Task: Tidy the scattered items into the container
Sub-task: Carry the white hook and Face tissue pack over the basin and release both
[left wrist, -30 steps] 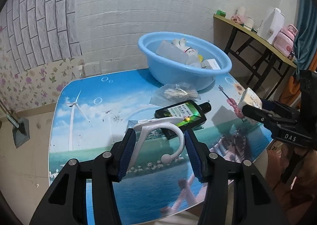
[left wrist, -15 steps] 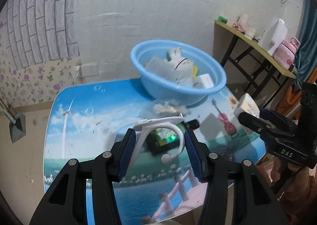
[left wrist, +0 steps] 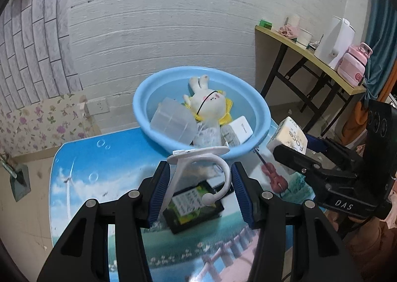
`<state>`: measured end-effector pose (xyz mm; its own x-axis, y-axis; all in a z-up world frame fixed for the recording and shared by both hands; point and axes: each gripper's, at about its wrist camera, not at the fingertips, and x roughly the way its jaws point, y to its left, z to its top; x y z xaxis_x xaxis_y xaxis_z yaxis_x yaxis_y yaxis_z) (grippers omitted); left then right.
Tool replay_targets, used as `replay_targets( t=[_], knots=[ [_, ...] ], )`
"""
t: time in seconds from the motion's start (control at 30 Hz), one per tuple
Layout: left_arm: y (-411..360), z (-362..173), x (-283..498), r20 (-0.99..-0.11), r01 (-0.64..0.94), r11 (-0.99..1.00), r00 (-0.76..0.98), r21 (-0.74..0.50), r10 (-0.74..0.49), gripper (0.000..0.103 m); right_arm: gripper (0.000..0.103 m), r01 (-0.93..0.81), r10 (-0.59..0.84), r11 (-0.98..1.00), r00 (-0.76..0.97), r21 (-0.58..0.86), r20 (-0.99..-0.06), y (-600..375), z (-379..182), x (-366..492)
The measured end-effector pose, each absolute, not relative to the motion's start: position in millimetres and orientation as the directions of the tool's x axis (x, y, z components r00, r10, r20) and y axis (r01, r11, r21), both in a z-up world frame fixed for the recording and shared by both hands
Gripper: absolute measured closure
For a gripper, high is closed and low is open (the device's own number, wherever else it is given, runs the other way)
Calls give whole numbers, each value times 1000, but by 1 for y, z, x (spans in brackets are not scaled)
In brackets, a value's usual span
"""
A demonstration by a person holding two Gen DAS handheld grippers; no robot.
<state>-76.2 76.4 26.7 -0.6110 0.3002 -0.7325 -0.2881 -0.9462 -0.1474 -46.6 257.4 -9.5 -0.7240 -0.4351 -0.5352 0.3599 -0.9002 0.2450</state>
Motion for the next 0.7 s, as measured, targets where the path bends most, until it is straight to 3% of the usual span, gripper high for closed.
replay_targets(
  t=[0.7],
  knots=[
    [137, 22, -179, -725, -409, -909, -603, -80, 334, 52, 37, 346, -421, -907, -715, 242, -558, 269, -31, -147]
  ],
)
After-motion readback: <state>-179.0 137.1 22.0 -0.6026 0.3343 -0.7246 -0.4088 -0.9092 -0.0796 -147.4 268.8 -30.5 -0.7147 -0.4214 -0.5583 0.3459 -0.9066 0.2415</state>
